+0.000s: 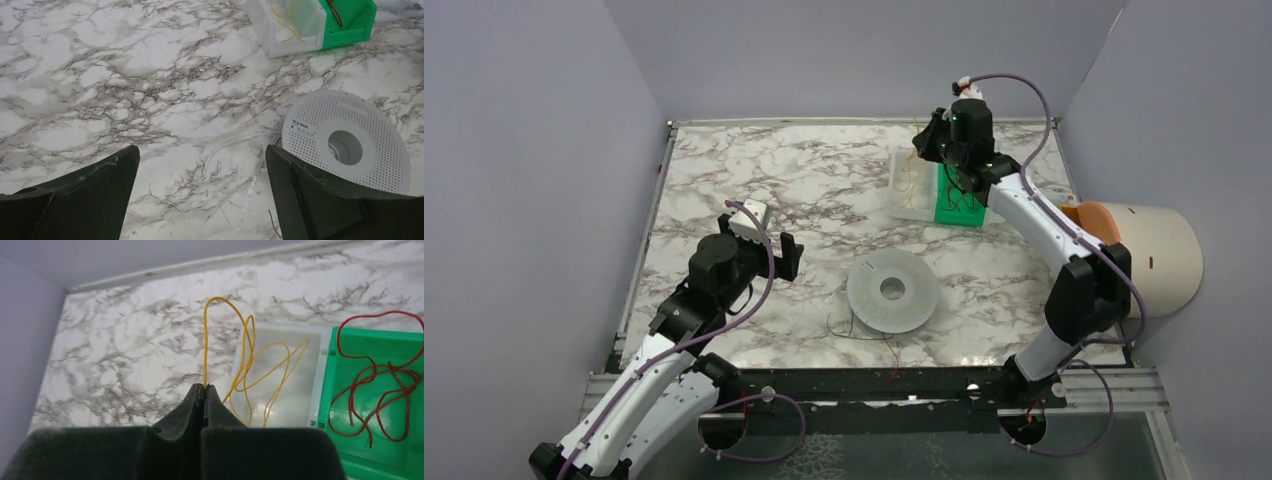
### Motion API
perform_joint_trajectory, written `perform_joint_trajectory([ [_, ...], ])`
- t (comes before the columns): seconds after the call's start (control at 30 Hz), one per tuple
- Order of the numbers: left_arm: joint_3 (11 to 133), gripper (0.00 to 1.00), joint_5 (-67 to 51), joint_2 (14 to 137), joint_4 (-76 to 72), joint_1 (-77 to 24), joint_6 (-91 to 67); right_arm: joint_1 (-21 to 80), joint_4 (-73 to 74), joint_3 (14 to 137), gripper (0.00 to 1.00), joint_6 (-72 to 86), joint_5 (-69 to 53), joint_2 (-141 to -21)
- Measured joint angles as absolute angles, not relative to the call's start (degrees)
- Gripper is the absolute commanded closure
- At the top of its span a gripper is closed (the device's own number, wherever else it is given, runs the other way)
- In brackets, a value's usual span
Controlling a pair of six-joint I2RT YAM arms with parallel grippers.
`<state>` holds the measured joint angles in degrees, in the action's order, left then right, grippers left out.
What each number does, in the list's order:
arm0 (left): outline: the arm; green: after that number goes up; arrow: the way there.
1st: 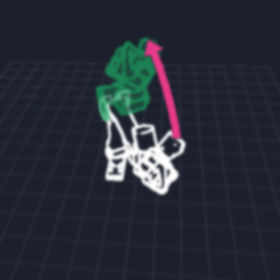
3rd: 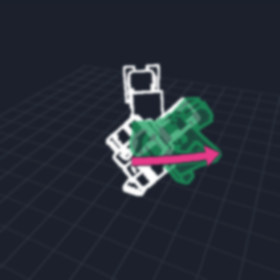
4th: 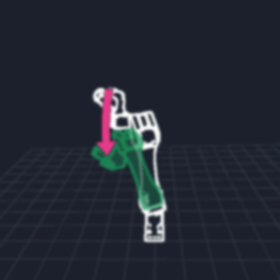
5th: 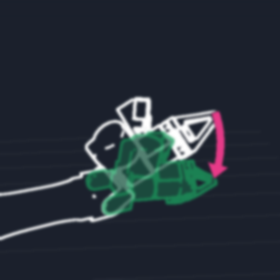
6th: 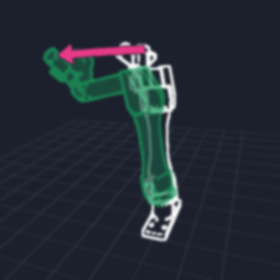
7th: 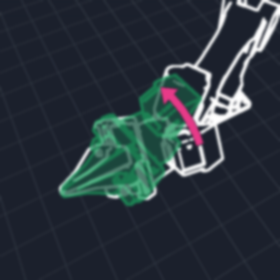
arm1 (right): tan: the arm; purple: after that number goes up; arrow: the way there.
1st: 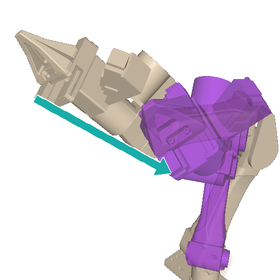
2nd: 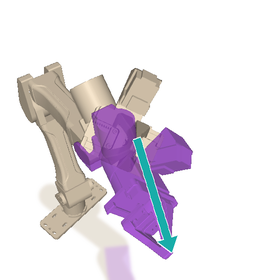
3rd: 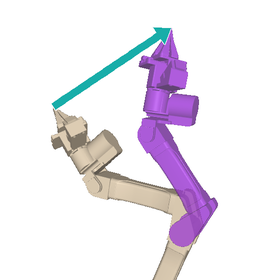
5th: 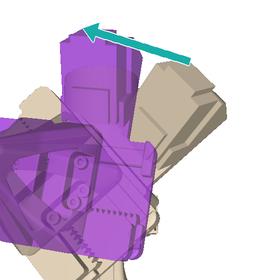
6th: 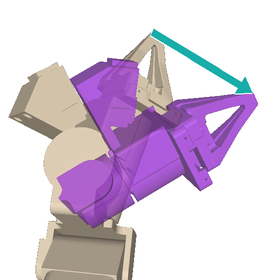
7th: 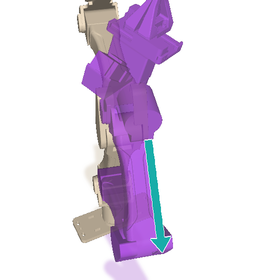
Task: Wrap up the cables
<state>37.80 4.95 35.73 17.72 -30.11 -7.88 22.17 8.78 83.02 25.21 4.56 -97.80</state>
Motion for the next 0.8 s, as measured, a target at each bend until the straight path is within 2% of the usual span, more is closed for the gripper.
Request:
perform_joint_trajectory([
  [0.37,37.8,0.01,4.8,35.4,17.7,-30.1,-7.9,22.4,6.8,79.8,0.99,25.9,-5.0,-82.0],
  [0.8,37.8,0.01,1.2,34.8,16.8,-30.1,-8.9,22.5,4.2,79.7,0.99,27.2,-26.0,-71.0],
])
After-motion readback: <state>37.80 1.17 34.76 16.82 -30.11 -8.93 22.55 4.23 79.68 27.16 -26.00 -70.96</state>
